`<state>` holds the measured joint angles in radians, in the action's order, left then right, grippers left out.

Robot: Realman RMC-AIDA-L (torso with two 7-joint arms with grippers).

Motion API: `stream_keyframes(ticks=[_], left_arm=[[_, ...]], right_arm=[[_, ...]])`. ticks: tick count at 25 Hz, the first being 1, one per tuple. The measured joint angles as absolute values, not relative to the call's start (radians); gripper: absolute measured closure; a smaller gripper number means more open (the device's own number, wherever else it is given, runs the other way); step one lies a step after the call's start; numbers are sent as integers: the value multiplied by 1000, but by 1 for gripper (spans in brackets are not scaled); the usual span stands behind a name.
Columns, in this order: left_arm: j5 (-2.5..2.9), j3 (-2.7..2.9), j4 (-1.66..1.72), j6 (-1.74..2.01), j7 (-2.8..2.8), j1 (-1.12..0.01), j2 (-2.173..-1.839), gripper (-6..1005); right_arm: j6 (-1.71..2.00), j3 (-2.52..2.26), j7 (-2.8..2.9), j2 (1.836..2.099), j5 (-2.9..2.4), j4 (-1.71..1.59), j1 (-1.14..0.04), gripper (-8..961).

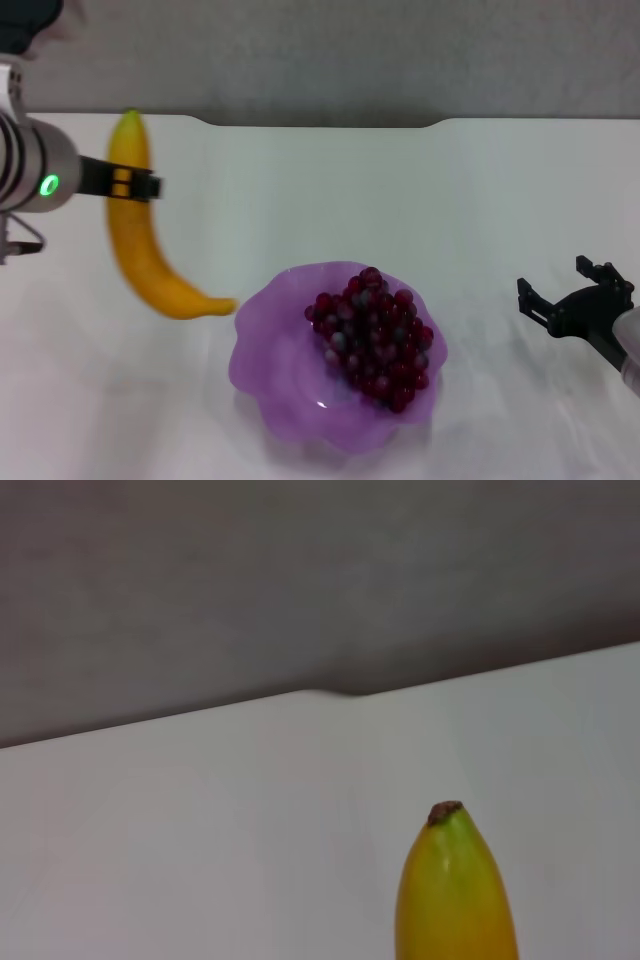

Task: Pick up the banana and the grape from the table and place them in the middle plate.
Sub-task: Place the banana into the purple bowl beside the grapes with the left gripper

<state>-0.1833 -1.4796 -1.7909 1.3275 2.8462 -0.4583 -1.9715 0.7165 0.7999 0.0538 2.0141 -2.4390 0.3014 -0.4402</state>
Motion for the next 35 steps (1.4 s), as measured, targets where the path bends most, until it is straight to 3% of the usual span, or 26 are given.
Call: stream_keyframes(ticks=[11,22,35], left_arm=[[-421,-1395,-1863,1252,2847,-459,-1953,505],[-506,-1320,-1553,1040,2847,-500,-2026,506],[-511,-1282,-1256,875,2844,-550,-2032,506]], right_arm=[[698,790,58,2015,-2437,305,-439,62],[696,788,58,2017,-2437,305,-430,61],[696,788,58,2016,-2438,315,-431,62]])
